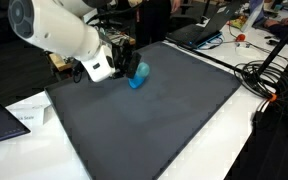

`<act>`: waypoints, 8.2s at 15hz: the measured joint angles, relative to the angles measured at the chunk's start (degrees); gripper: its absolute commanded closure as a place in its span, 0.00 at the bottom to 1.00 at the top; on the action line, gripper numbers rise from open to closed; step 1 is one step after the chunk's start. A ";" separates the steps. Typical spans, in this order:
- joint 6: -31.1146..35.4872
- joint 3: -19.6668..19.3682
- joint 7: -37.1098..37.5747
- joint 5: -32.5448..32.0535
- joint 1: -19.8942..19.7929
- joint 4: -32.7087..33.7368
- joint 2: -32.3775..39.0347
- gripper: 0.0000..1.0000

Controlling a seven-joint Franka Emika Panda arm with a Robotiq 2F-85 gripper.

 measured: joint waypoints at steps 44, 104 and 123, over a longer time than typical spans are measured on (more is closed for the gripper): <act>32.39 5.19 70.37 -63.33 29.59 -29.32 -24.81 0.78; 0.83 8.13 53.77 -62.04 29.80 8.28 -0.55 0.78; 6.83 8.01 31.40 -36.85 14.15 10.94 0.66 0.78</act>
